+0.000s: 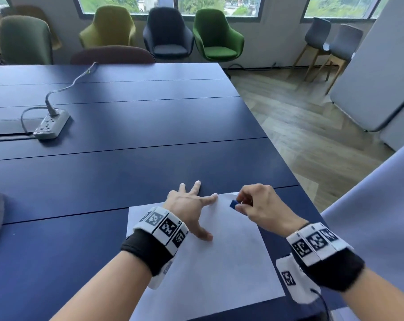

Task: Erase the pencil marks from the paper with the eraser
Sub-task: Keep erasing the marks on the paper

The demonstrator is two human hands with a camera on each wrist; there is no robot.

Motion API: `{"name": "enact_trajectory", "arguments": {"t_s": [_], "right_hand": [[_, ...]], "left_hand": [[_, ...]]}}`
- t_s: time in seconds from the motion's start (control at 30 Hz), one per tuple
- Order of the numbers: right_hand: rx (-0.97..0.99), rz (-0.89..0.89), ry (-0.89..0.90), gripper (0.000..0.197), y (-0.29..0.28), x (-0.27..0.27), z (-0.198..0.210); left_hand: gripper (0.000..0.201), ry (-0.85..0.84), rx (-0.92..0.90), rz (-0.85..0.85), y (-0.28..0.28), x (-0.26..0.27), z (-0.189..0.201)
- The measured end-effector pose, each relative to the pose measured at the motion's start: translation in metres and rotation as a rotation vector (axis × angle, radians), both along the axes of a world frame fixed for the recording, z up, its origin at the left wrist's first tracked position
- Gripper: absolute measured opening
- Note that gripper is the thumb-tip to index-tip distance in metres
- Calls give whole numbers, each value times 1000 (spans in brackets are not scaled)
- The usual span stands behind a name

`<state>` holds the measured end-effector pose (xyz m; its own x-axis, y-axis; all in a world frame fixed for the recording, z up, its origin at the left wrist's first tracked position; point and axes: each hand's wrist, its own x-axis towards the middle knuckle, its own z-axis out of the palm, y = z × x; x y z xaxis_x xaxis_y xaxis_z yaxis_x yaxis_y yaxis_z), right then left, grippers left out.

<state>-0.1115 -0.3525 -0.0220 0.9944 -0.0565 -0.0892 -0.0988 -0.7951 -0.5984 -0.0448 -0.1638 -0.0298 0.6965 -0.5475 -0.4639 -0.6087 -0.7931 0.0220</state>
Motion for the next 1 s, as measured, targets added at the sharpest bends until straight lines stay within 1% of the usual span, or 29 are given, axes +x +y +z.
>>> {"name": "enact_trajectory", "arguments": {"t_s": [0.1,0.23,0.37,0.43,0.5,0.67,0.73,0.8,0.83,0.93,1.0], "right_hand": [[-3,28,29,8,-3,21,-7],[-7,95,62,6,-4,34,-8],[64,94,58,7,-2,32,-10],[113,137,100,8,2,24,-11],[109,177,124,10,5,25,-9],[91,63,27,10,3,41,-16],[110,98,64,10,5,35,-18],[97,167,129,10,8,30,-14],[81,173,133,10,7,33,-13],[58,68,37,10,6,44,-16],[83,40,25,11,7,43,-19]], "left_hand": [[108,-15,-9,-7,0,1,-2],[107,-14,-14,-3,-1,2,-2],[108,-28,-15,-8,0,2,-3],[109,-26,-13,-7,-1,2,-4],[108,-20,-12,-3,-1,3,-3],[108,-30,-17,-4,0,2,-5],[108,-31,-20,-4,0,2,-5],[109,-29,-16,-4,0,2,-4],[109,-28,-13,-4,0,2,-3],[109,-33,-9,-7,0,2,-3],[109,-32,-9,-7,0,2,-4]]}}
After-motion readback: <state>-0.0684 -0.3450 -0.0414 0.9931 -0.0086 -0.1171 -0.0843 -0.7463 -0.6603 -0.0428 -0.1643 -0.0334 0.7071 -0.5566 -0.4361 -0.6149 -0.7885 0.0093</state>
